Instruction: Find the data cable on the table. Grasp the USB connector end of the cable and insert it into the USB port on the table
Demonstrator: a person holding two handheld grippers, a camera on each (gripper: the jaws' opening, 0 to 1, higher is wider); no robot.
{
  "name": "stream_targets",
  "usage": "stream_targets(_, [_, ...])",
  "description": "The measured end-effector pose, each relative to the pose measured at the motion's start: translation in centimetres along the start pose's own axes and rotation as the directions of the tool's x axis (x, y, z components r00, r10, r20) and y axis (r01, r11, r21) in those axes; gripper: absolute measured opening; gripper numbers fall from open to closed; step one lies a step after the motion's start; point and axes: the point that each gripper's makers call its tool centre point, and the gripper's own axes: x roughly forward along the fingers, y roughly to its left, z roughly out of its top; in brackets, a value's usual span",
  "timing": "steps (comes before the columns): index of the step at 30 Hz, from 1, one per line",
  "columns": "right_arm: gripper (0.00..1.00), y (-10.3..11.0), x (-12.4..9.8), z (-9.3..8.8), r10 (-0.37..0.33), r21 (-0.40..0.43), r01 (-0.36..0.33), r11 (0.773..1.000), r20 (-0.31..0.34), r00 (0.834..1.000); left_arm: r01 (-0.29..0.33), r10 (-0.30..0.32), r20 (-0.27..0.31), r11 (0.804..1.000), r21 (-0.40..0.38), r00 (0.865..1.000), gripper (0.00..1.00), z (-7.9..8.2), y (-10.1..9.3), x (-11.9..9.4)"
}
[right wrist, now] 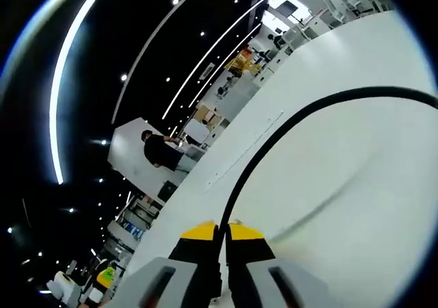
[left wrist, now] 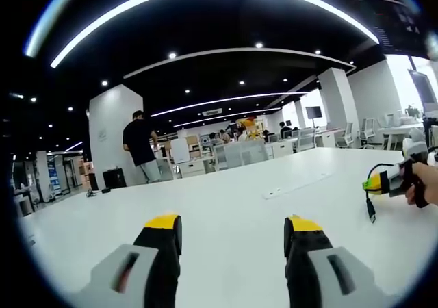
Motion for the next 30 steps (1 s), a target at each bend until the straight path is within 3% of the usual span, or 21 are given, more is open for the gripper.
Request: stream_targets(30, [0.05, 0.5, -0.2, 0.9, 0.013, -0.049, -0.012, 0.999, 0.029, 1.0, 0.02, -0.02, -0.002, 1.0, -0.001, 1.0, 0.6, -1.0, 0.0, 0.2])
